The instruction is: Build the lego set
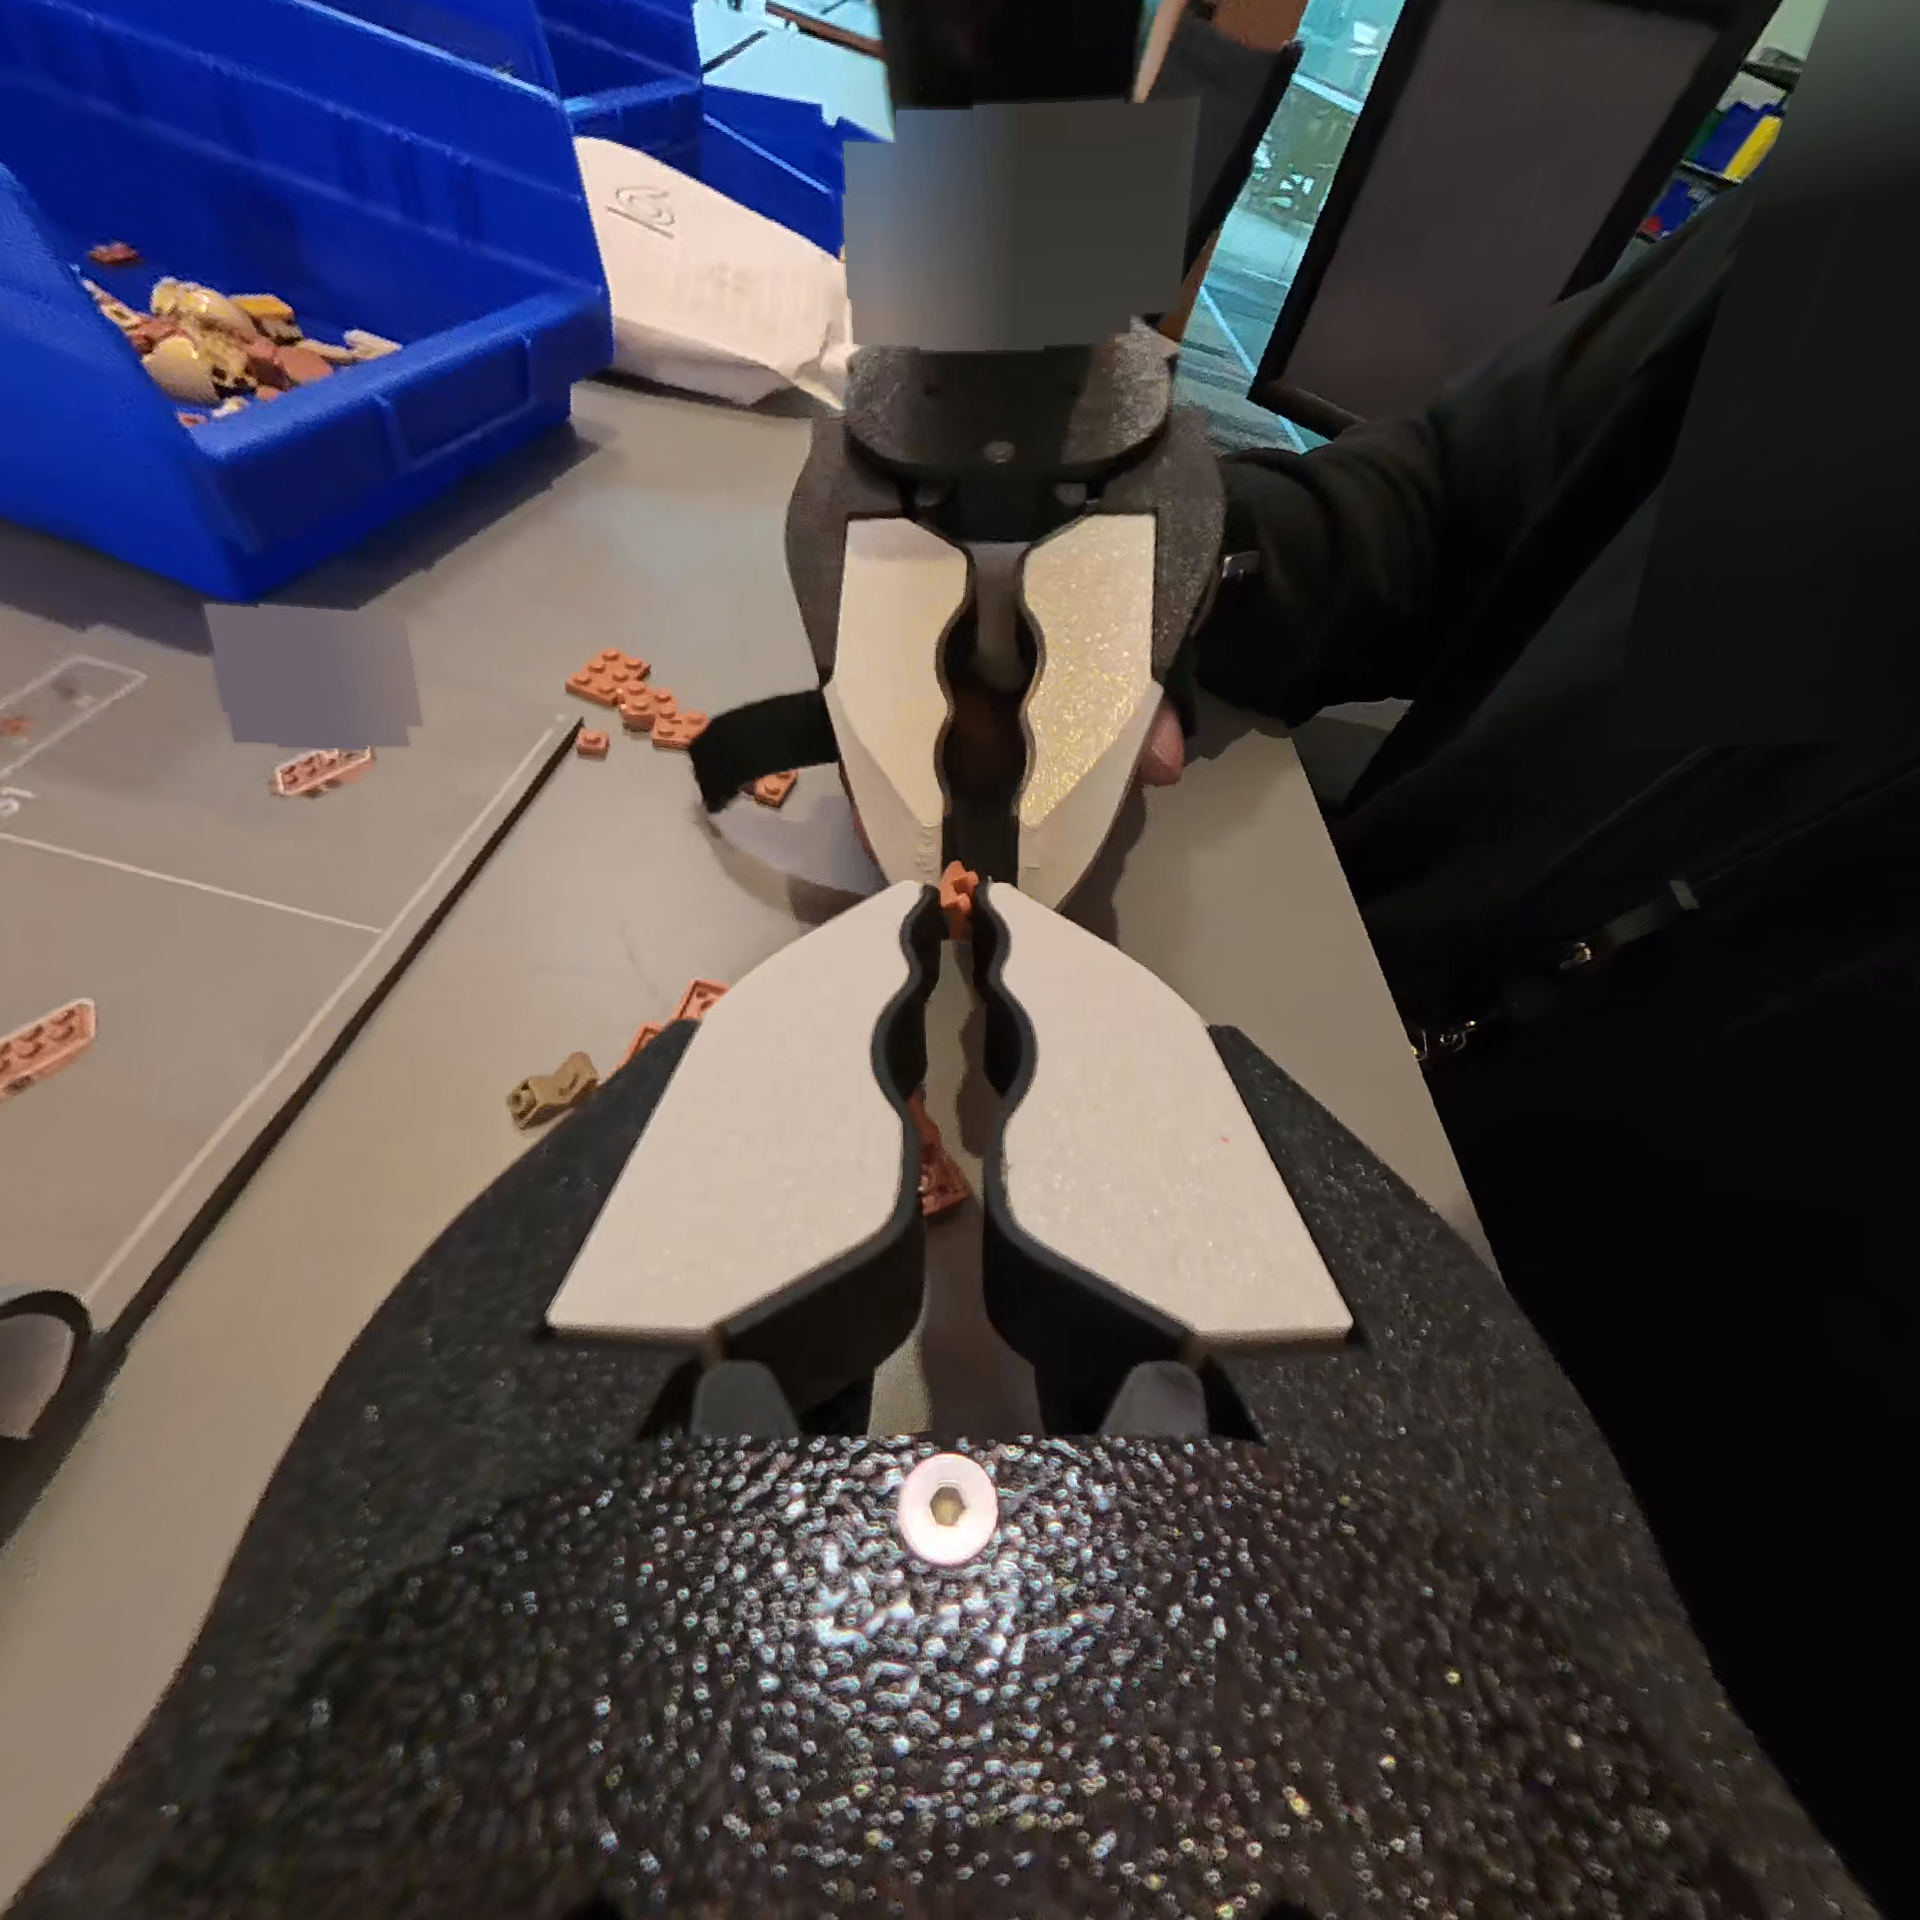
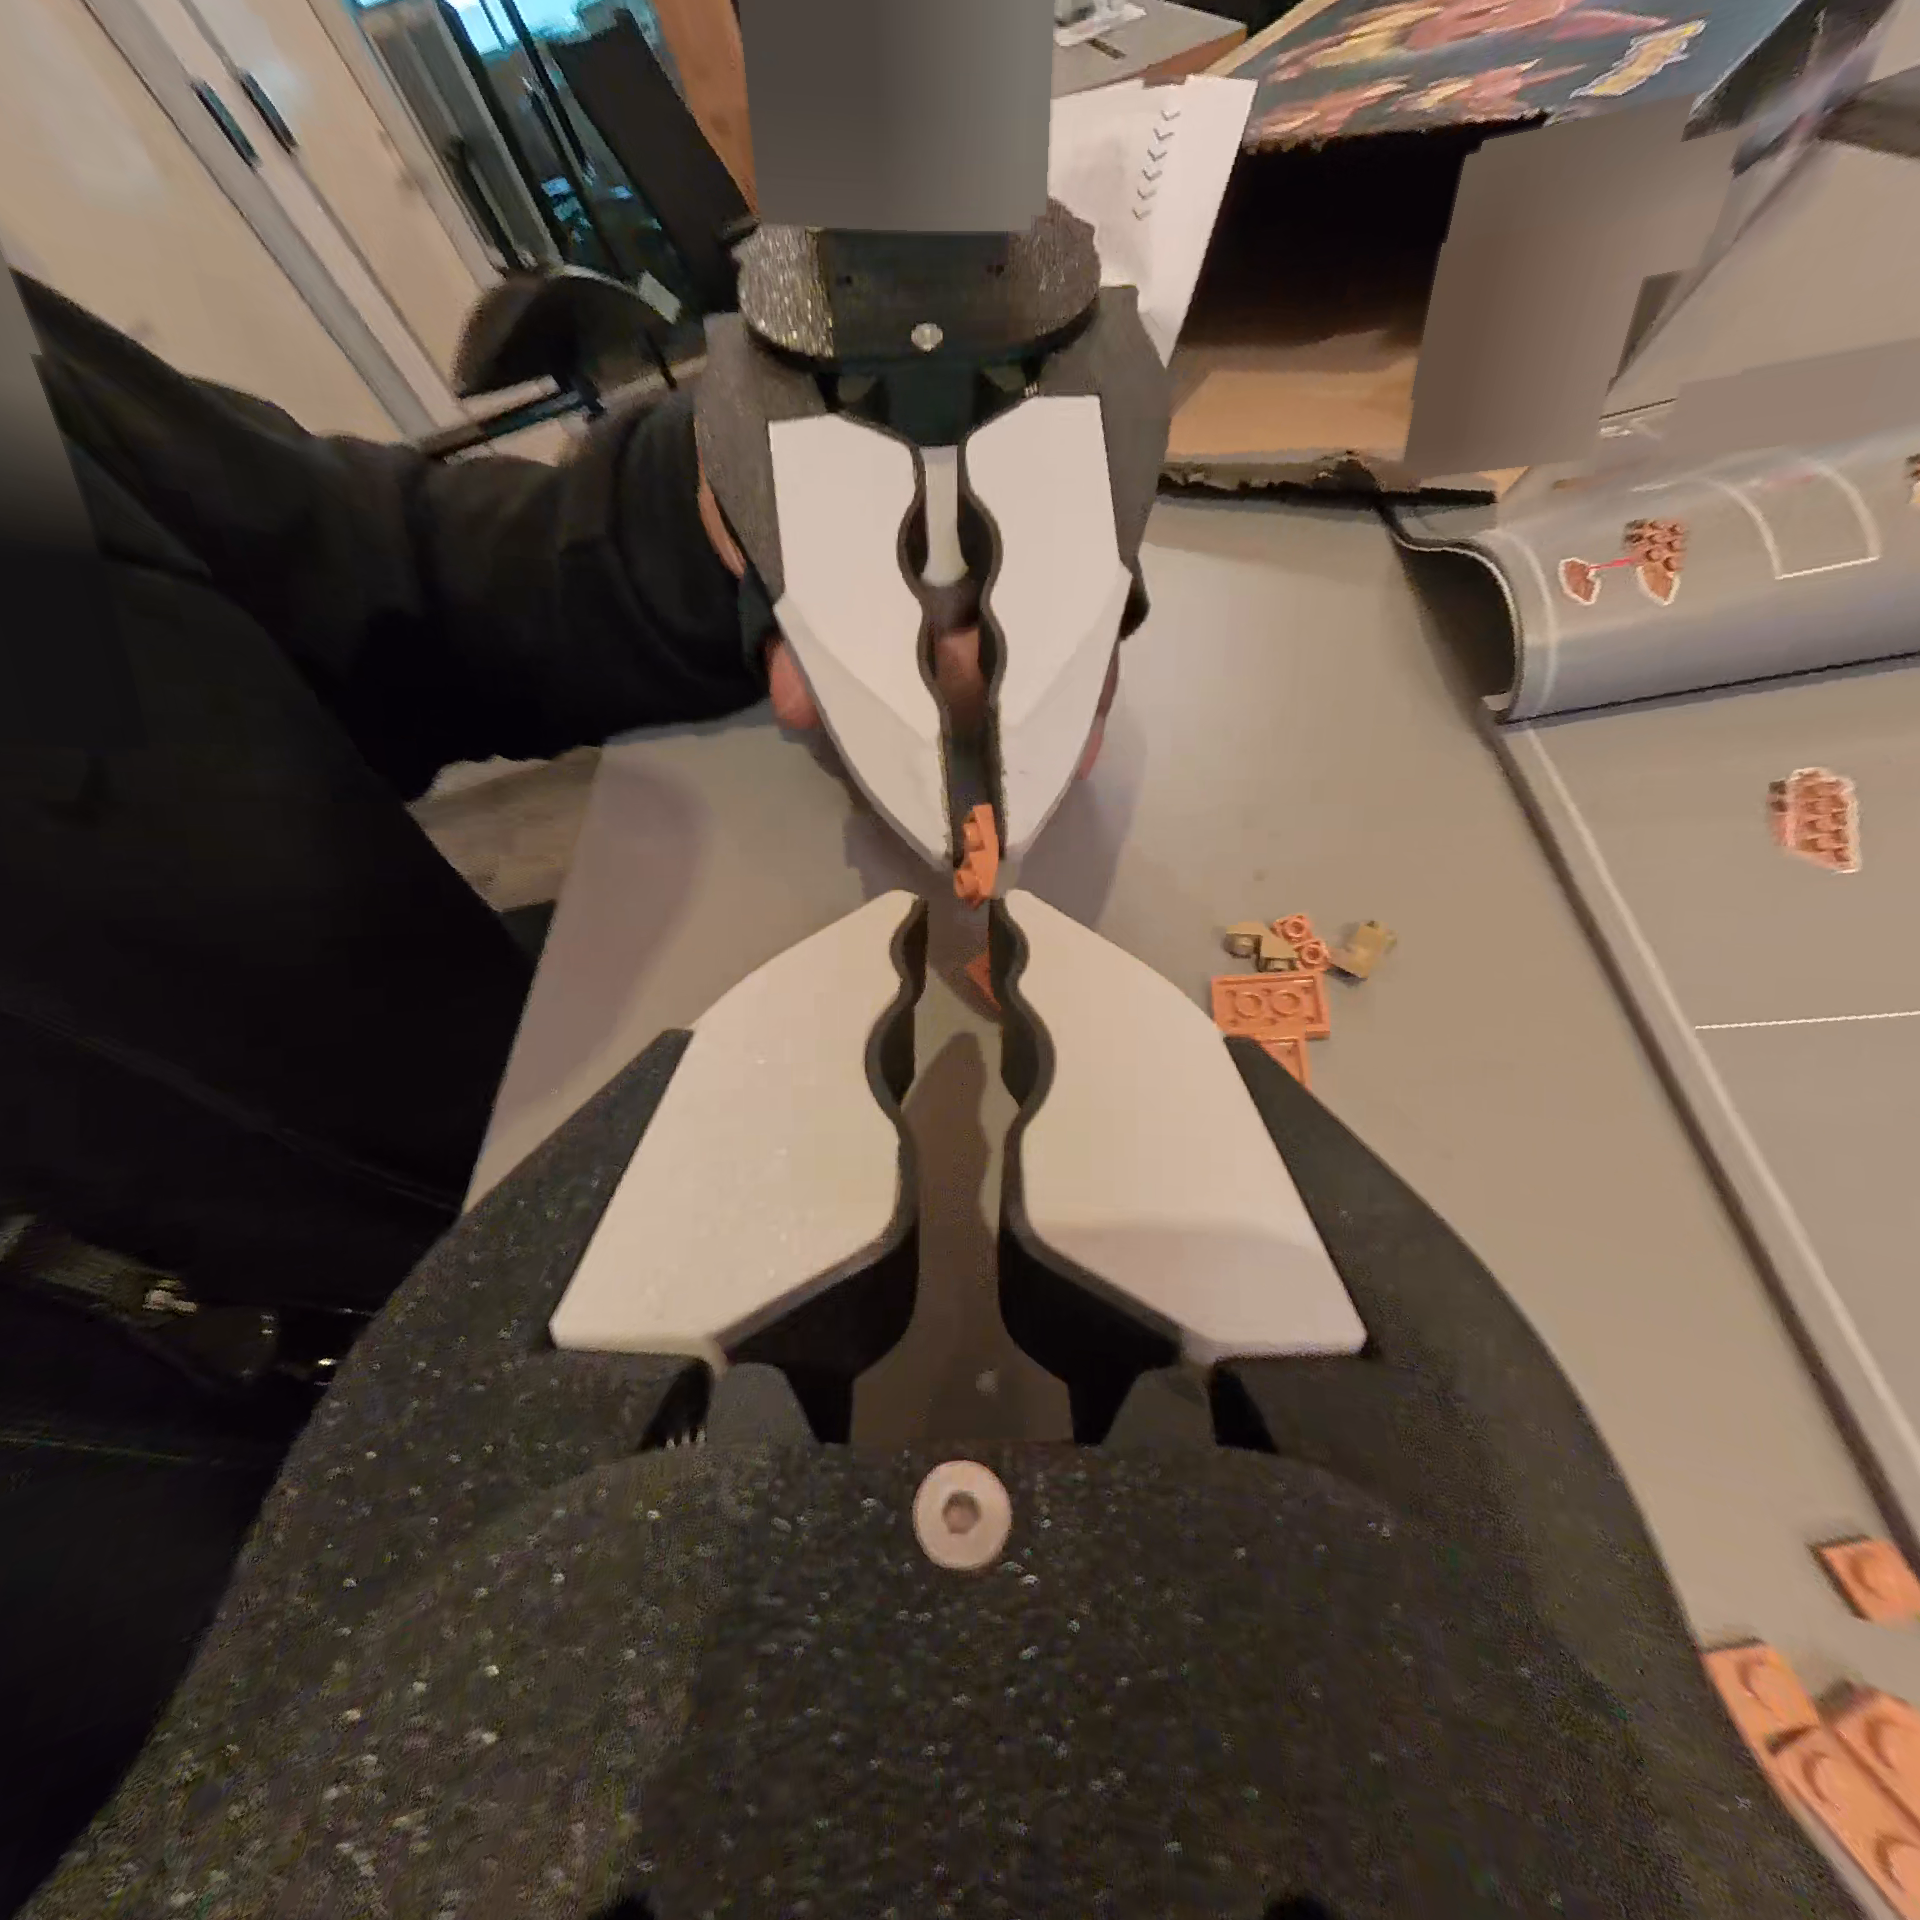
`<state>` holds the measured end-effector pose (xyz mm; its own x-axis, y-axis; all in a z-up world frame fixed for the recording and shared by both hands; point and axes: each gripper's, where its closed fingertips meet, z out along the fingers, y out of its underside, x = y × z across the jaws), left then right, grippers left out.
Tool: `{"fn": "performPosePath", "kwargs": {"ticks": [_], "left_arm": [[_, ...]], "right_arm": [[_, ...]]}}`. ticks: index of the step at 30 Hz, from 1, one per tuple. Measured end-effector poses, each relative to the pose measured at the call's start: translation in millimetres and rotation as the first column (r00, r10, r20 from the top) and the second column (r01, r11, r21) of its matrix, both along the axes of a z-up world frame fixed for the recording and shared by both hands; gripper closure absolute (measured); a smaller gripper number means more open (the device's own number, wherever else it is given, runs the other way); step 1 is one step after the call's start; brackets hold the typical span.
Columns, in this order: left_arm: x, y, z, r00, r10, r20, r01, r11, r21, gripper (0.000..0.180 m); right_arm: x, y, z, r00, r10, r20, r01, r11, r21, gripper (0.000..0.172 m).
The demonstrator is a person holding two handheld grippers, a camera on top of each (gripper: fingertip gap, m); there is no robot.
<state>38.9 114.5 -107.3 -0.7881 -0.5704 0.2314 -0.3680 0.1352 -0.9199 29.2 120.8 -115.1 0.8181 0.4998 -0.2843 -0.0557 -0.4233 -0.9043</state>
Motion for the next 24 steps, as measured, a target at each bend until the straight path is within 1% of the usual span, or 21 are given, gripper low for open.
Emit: {"fn": "performPosePath", "kwargs": {"ticks": [3, 6, 9, 11, 12, 13, 14, 16, 18, 20, 22, 24], "left_arm": [[-2, -2, 2, 1.0, -0.021, 0.017, 0.021, 1.0, -0.013, 0.176], [-3, -5, 3, 0.999, -0.038, 0.028, 0.039, 0.999, -0.026, 0.176], [-5, -6, 2, 0.998, -0.058, 0.018, 0.059, 0.997, -0.039, 0.176], [-6, -5, 1, 0.998, -0.061, -0.015, 0.06, 0.997, -0.051, 0.176], [-6, -4, -1, 0.998, -0.058, -0.034, 0.056, 0.997, -0.045, 0.172], [-5, -1, -3, 0.998, -0.04, -0.048, 0.039, 0.999, -0.023, 0.163], [-3, 3, -6, 0.998, -0.019, -0.052, 0.02, 1.0, 0.013, 0.155], [-5, 12, -15, 1.0, 0.0, -0.03, 0.004, 0.989, 0.15, 0.149], [-9, 16, -27, 1.0, -0.013, -0.003, 0.013, 0.948, 0.318, 0.15], [-12, 19, -42, 1.0, -0.019, -0.014, 0.023, 0.891, 0.453, 0.15], [-13, 20, -55, 0.998, -0.002, -0.057, 0.031, 0.855, 0.518, 0.149], [-16, 19, -63, 0.995, 0.004, -0.098, 0.049, 0.844, 0.534, 0.149]], "right_arm": [[-2, -1, 5, 0.997, 0.016, -0.075, -0.016, 1.0, -0.002, 0.162], [-3, -1, 7, 0.995, 0.026, -0.1, -0.026, 1.0, -0.005, 0.163], [-5, -2, 5, 0.997, 0.029, -0.072, -0.029, 1.0, 0.002, 0.166], [-3, -1, 4, 0.999, 0.011, -0.034, -0.011, 1.0, 0.01, 0.166], [-2, -2, 3, 1.0, 0.005, -0.016, -0.004, 1.0, 0.015, 0.167], [0, -2, 3, 1.0, -0.004, 0.002, 0.004, 1.0, 0.017, 0.166], [4, -2, 2, 1.0, -0.02, 0.024, 0.02, 1.0, 0.019, 0.167], [12, -4, 0, 0.997, -0.05, 0.061, 0.049, 0.999, 0.016, 0.167], [19, -5, -2, 0.994, -0.075, 0.079, 0.074, 0.997, 0.006, 0.167], [23, -5, -4, 0.992, -0.09, 0.093, 0.091, 0.996, -0.002, 0.167], [25, -5, -6, 0.989, -0.099, 0.108, 0.1, 0.995, -0.006, 0.167], [25, -6, -9, 0.984, -0.103, 0.143, 0.105, 0.994, -0.008, 0.167]]}}
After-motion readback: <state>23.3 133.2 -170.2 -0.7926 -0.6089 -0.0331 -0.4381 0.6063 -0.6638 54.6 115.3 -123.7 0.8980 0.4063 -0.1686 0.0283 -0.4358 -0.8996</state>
